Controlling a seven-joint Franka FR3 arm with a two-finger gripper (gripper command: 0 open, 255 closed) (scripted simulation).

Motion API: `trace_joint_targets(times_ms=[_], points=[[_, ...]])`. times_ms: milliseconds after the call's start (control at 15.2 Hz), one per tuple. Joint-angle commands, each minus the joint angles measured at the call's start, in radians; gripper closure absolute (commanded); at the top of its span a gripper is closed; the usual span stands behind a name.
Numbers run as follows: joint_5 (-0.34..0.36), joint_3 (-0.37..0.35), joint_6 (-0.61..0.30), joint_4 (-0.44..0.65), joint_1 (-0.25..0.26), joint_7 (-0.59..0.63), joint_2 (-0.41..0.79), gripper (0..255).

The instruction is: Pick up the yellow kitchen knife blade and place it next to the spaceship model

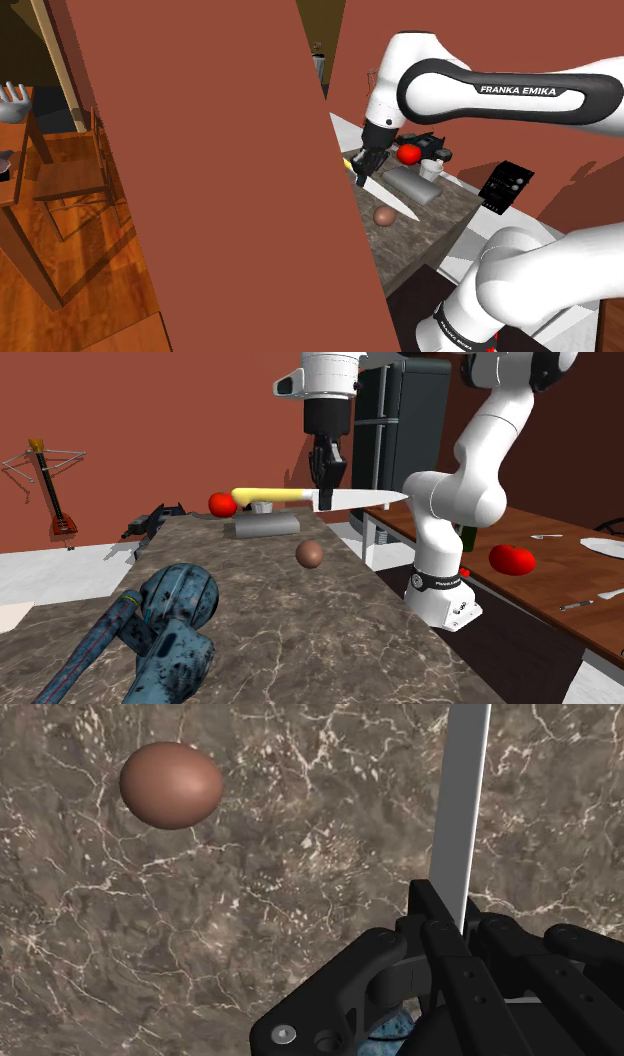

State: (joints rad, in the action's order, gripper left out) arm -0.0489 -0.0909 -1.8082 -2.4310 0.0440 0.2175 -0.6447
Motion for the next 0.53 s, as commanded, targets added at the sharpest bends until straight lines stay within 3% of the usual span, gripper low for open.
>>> trace_joint_targets(times_ms=[0,462], points=[[-0.023,-0.042,-0.002,0.017,0.019,0.050,0.018,255],[-0.083,-0.186,-0.022,0.106,0.072,0.221,0.117,255]])
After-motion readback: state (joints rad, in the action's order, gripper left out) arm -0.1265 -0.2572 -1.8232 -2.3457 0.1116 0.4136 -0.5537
